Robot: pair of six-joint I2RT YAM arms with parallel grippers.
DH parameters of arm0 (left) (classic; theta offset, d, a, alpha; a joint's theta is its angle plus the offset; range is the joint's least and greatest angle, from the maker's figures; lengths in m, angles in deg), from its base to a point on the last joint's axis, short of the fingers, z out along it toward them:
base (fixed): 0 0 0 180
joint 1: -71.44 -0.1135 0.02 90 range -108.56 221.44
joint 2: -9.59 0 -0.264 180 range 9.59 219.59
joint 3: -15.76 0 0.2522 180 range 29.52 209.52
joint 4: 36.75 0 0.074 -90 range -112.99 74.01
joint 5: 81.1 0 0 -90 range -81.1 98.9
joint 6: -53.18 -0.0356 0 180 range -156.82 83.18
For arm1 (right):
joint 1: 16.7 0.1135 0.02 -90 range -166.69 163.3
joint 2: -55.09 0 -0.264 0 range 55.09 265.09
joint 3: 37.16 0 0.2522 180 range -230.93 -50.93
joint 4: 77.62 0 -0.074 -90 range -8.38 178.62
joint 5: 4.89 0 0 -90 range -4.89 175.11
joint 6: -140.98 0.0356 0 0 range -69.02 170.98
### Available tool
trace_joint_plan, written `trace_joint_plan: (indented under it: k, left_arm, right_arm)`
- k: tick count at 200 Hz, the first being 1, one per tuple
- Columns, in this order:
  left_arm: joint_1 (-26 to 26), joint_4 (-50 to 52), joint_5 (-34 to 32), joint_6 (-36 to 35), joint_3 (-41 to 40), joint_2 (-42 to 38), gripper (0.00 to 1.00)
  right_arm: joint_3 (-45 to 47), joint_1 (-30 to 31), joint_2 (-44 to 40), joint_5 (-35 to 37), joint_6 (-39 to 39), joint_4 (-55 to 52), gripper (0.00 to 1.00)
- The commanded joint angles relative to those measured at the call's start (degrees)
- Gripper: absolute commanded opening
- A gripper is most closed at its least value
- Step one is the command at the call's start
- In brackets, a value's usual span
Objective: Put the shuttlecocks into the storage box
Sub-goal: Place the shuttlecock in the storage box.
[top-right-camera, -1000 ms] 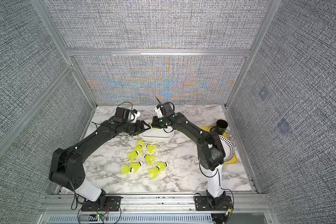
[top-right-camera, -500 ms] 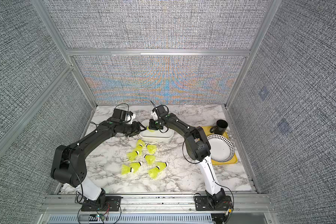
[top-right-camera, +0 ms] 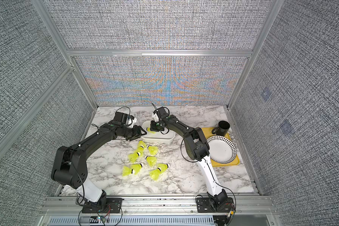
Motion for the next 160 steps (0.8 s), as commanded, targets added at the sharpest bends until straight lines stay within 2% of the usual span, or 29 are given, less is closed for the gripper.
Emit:
trace_joint_plan:
  k: [1,40,77,100,128,160]
  left_arm:
    - [0.0,0.16,0.62,-0.91,-0.47,-0.78,0.64]
    - [-0.01,0.8,0.86,-1.27,-0.86,-1.63,0.64]
    - [0.0,0.74,1.21,-1.11,-1.65,-2.51,0.64]
    - [0.0,0.71,1.39,-0.98,-2.43,-3.44,0.64]
    - [-0.05,0.71,1.59,-0.96,-3.39,-4.63,0.64]
    - [0.26,1.35,2.19,-1.24,-4.25,-6.19,0.64]
  right_arm:
    - [-2.33,-0.34,1.26,0.2,-0.9,-0.43,0.0]
    - [-4.83,-0.87,2.94,0.64,-1.3,-1.82,0.01]
    - [-4.38,-0.87,1.86,0.46,-1.54,-1.74,0.3]
    - [-2.85,-0.83,-0.5,0.46,-1.37,-0.88,0.43]
    - [-1.53,-0.83,-3.8,0.91,-1.54,-0.94,0.48]
    - [2.18,-0.83,-8.27,1.49,-1.54,-0.66,0.49]
